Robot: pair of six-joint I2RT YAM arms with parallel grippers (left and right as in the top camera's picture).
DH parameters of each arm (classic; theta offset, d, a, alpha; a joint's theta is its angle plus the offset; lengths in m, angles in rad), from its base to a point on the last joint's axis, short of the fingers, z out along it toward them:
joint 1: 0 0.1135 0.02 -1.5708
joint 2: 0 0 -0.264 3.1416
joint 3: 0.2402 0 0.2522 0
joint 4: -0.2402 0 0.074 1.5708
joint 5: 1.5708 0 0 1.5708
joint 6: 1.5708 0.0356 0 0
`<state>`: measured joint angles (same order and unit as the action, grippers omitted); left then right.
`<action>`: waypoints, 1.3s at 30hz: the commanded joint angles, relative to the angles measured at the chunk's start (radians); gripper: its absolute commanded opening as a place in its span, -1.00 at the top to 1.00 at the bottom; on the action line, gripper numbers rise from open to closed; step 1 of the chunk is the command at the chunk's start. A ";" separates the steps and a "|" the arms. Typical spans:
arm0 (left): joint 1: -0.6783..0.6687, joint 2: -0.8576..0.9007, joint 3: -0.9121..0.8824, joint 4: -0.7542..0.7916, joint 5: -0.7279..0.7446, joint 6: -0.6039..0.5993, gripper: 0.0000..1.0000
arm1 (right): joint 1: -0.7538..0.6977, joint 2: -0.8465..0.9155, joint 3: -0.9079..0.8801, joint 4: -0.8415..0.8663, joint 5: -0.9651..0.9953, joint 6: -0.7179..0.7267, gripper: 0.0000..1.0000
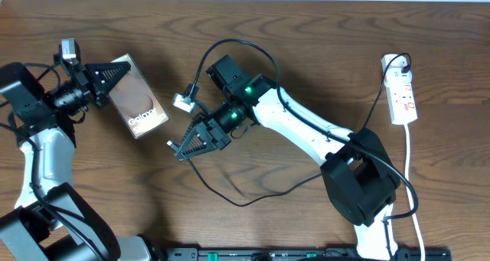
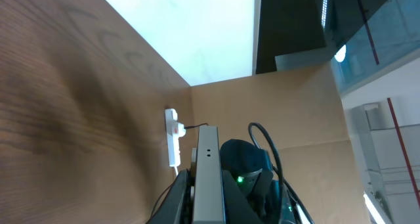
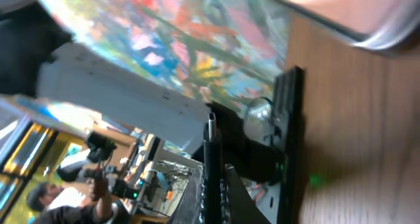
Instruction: Plug charger to phone and switch on socket
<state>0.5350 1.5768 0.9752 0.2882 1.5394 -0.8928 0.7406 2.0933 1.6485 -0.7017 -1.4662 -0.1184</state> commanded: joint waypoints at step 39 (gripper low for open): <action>0.002 0.000 -0.003 0.017 0.001 0.003 0.85 | -0.089 0.007 -0.230 -0.475 1.273 0.657 0.98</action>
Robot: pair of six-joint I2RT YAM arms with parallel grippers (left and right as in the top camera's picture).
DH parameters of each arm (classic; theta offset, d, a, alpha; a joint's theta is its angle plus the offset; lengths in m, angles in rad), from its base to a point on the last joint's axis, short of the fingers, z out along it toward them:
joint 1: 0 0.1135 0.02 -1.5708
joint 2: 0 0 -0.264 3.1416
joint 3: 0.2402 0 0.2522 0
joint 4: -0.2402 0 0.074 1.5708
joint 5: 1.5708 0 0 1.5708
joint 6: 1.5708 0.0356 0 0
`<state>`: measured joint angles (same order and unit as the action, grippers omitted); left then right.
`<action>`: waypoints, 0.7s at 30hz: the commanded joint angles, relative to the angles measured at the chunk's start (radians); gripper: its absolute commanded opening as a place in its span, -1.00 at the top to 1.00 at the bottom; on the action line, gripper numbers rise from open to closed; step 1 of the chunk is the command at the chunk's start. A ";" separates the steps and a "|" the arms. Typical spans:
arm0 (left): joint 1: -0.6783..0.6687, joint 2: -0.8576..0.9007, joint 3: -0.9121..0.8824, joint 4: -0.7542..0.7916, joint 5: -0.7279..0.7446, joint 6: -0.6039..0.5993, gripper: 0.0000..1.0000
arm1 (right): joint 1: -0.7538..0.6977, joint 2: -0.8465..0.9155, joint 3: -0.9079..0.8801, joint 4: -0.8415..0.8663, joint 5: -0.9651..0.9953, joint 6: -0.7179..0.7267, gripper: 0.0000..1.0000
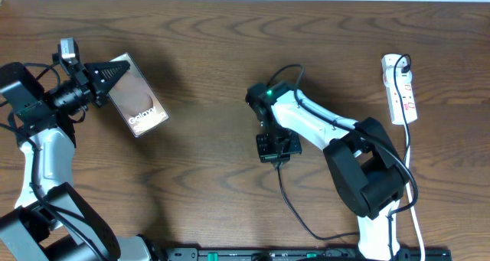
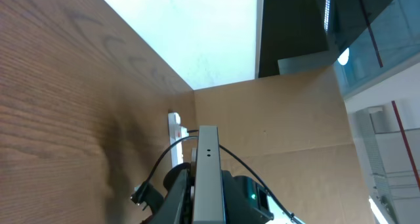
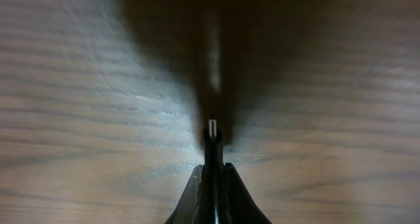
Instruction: Plug charger to phone and switch on socket
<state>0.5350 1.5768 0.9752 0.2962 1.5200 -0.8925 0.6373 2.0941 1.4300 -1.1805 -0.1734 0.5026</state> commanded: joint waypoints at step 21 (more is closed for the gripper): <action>0.002 0.000 -0.003 0.009 0.021 0.002 0.85 | 0.081 0.006 -0.111 0.067 -0.021 0.099 0.98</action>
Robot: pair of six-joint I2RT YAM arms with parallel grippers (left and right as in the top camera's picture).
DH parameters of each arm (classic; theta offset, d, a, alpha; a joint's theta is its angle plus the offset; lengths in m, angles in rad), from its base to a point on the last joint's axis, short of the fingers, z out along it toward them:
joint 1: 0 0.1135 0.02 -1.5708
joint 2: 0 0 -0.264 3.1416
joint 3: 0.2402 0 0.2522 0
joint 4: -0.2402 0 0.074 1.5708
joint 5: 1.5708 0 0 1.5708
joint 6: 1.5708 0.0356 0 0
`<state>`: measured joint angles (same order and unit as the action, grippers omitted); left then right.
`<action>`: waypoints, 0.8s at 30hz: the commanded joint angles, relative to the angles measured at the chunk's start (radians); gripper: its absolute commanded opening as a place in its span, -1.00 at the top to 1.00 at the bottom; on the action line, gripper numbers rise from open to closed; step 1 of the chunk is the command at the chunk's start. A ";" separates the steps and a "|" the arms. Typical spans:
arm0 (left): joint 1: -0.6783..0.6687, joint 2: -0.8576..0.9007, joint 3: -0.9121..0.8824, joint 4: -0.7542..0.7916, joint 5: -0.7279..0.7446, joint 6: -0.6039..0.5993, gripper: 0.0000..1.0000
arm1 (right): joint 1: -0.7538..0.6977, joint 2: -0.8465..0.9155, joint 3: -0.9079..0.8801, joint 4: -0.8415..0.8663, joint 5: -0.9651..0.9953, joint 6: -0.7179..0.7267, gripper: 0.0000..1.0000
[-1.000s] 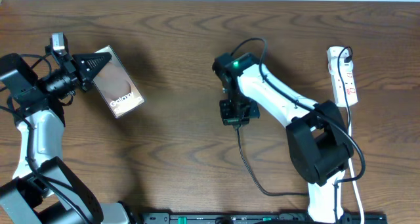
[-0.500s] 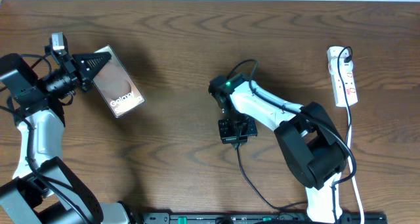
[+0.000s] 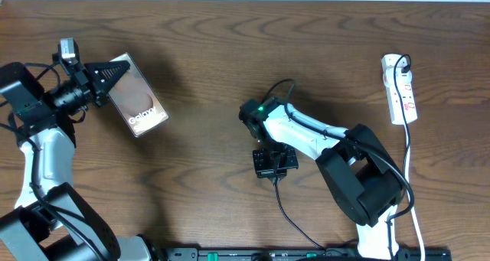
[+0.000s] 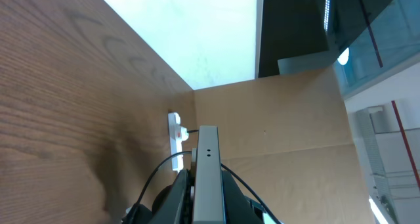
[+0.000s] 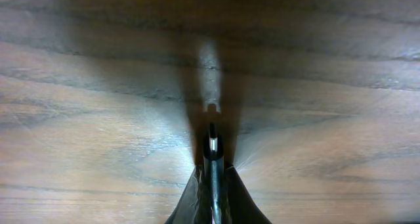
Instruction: Plug charger to phone and switch on socket
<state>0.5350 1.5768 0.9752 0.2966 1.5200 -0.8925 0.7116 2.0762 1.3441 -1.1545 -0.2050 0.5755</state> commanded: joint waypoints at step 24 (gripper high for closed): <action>-0.005 0.000 -0.003 0.039 0.002 0.011 0.85 | 0.003 0.024 0.376 0.184 -1.032 -0.783 0.98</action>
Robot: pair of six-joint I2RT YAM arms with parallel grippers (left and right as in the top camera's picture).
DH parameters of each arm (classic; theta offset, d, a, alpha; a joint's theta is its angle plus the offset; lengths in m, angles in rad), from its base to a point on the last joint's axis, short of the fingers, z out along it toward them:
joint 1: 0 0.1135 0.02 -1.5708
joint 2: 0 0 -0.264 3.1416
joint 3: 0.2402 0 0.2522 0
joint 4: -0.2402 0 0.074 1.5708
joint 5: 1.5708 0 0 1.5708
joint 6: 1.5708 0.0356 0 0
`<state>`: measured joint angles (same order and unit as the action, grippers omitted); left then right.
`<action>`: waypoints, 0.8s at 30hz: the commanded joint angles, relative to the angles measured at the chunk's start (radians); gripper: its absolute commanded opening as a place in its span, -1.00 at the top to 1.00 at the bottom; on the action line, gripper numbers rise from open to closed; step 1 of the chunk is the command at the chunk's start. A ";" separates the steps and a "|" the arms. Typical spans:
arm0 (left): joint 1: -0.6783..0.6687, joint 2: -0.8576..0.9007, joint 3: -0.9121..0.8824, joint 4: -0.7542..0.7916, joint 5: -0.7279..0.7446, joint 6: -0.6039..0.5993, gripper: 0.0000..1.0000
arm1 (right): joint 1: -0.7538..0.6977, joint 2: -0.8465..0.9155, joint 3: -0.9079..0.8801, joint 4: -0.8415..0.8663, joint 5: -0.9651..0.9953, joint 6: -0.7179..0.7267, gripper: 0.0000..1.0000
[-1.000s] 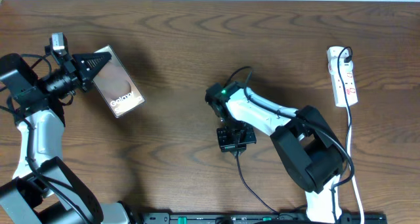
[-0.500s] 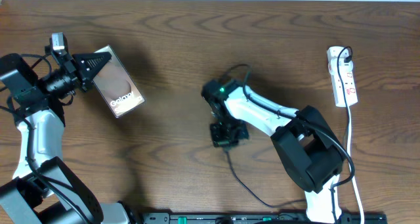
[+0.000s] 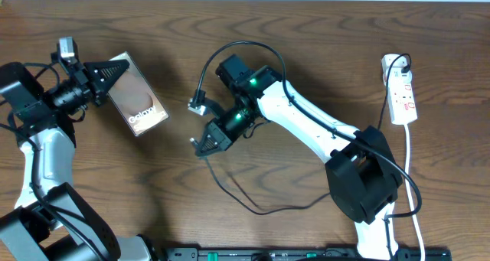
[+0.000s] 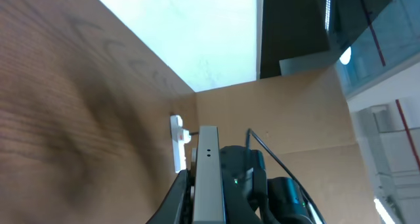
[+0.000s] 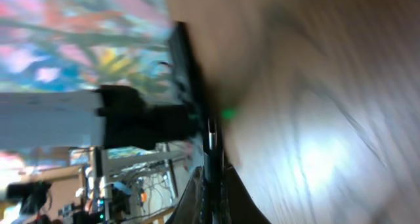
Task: Plug charger to phone and switch on socket
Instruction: 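Bring the plug toward the phone's bottom port held by the left gripper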
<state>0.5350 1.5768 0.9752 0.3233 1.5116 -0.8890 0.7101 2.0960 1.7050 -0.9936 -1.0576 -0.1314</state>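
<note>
The Galaxy phone (image 3: 142,106) is held off the table at the far left, my left gripper (image 3: 113,81) shut on its upper corner. From the left wrist its edge (image 4: 208,161) stands upright between the fingers. My right gripper (image 3: 202,144) is left of centre, shut on the black charger plug (image 5: 211,131), its tip pointing down-left, a short way right of the phone. The charger cable (image 3: 237,43) loops over the right arm. The white socket strip (image 3: 400,89) lies at the far right with a plug in its top end; its switch state cannot be read.
A grey connector (image 3: 197,104) on the cable's other end hangs between phone and right gripper. More black cable trails across the near table. A dark rail runs along the front edge (image 3: 306,255). The right wrist view is motion-blurred.
My right gripper was at table centre, pointing the plug straight down at the wood. Now it is left of centre, raised and tilted toward the phone. The left gripper and phone are unchanged.
First my right gripper held the plug left of centre, aimed at the phone. Then it stood at table centre with the plug pointing down close to the wood, at two moments. Now it is back left near the phone. The left gripper held the phone throughout.
</note>
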 commanded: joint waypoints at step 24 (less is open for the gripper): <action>-0.090 0.000 -0.003 0.030 0.010 0.065 0.85 | 0.006 0.004 0.015 0.227 -0.416 -0.140 0.98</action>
<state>0.4477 1.5768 0.9752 0.3420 1.5085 -0.8330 0.7105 2.0960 1.7050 -0.7685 -1.4284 -0.2123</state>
